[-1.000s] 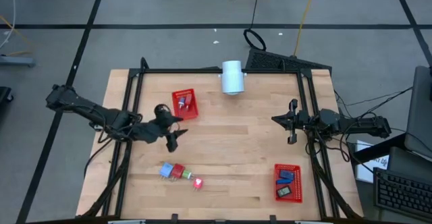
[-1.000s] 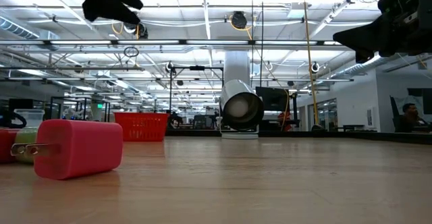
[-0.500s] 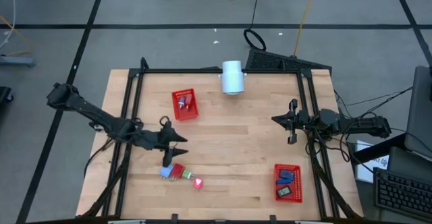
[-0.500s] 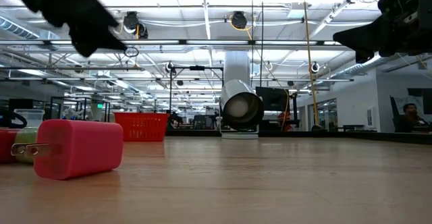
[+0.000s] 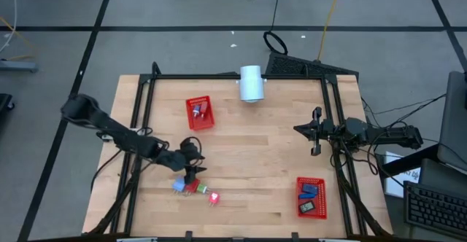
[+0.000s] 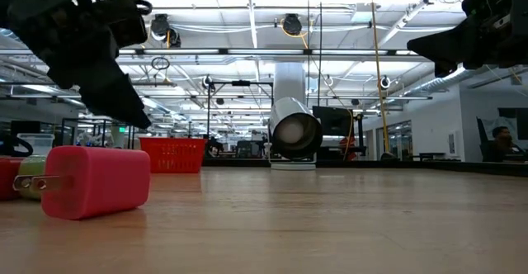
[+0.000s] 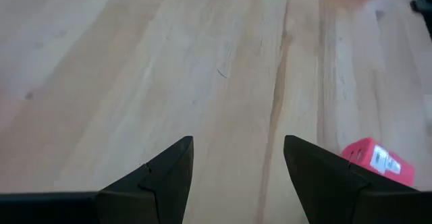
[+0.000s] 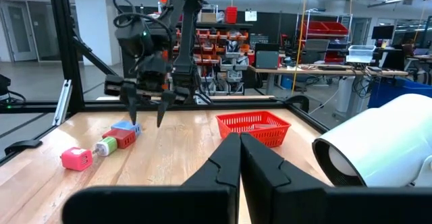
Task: Pick & Place Office items
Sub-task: Put the pink charger adapter into the top red bin
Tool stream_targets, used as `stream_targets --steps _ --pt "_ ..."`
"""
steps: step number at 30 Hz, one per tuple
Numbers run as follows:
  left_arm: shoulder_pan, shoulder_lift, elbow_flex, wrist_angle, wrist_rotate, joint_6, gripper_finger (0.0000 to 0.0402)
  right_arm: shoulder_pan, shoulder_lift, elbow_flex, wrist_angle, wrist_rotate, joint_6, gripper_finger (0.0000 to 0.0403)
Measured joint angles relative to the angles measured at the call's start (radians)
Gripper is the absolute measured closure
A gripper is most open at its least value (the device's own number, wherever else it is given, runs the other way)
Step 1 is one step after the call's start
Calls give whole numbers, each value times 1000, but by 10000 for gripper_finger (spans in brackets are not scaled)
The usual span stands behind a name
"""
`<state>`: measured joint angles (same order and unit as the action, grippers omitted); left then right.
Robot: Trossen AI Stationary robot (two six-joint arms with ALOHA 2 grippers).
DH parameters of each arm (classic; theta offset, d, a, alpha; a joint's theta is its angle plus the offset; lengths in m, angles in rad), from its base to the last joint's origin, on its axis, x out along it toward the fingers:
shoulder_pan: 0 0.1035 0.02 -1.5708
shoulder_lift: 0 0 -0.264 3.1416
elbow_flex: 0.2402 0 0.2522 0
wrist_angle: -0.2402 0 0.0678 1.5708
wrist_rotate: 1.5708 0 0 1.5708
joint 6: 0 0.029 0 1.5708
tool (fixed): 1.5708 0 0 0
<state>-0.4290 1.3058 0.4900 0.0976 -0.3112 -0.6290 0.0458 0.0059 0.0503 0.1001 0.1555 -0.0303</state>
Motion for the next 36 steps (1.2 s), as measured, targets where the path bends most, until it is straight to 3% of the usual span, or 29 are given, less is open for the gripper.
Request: stream_targets --steps 4,8,15,20,36 --pt "-6 42 22 34 86 13 167 0 0 0 0 0 0 403" --pt "-43 83 105 22 102 110 167 0 0 0 0 0 0 403" --pt "-92 176 309 -176 97 313 167 0 0 0 0 0 0 403" --pt "-125 279 390 -233 107 473 167 0 0 0 0 0 0 403" --pt "-179 462 484 -230 154 387 167 0 0 0 0 0 0 403"
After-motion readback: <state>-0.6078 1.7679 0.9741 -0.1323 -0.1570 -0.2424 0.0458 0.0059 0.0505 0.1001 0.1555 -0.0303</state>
